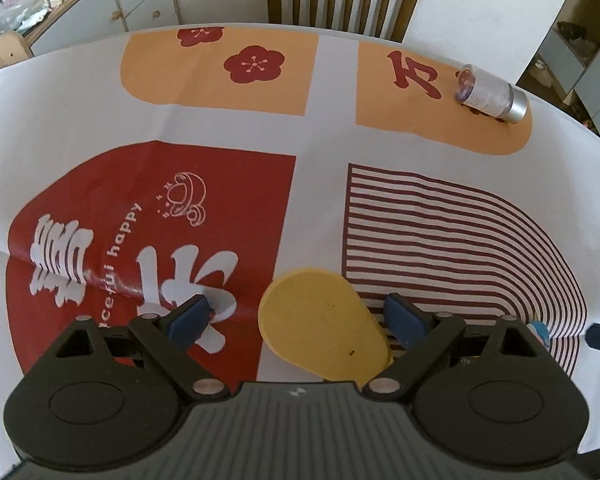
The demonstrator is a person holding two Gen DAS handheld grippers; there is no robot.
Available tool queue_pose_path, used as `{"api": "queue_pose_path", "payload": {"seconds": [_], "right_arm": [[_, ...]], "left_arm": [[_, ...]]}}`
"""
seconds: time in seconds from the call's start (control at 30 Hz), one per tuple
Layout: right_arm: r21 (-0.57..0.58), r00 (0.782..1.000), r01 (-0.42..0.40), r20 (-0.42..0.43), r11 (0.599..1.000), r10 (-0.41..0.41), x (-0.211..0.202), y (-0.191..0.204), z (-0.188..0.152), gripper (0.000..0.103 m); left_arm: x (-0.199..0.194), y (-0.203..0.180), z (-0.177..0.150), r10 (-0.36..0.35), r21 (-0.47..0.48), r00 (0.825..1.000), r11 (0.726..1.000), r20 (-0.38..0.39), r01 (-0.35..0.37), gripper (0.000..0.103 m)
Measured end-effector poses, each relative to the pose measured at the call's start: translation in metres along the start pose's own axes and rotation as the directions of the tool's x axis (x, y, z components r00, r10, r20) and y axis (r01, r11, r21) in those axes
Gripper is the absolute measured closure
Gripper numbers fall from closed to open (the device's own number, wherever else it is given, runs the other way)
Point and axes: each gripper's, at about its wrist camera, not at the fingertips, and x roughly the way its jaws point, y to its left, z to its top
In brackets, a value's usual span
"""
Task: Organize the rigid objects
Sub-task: 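Grasp the yellow fan dish with the left tool while the right tool grasps the pink-haired doll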
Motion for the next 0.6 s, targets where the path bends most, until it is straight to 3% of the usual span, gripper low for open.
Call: {"api": "queue_pose_path", "payload": {"seconds": [0.13,0.2,0.47,0.6], "right_arm": [[-0.043,1.0,0.02,0.007,0.999,-0.019,0.008,0.007,0.003,0.011],[-0.056,1.0,0.021,0.009,0.998,-0.021,0.012,0.011,0.004,0.011],[-0.082,1.0,0.011,0.013,0.997,-0.01,0.018,0.02,0.004,0.028],[-0.089,1.0,0.025,0.019,0.996,-0.024,0.018,0.021,0.003,0.032]], "left_arm": [[-0.001,0.003,-0.003,-0.02,-0.03,1.0,0.999,0.014,0.02,0.01],[-0.003,0.002,-0.005,-0.026,-0.037,0.999,0.999,0.022,0.027,0.017],[-0.012,-0.002,-0.007,-0.044,-0.019,0.998,0.999,0.05,0.045,0.038],[-0.013,0.001,-0.008,-0.057,-0.018,0.997,0.998,0.053,0.058,0.04]]}}
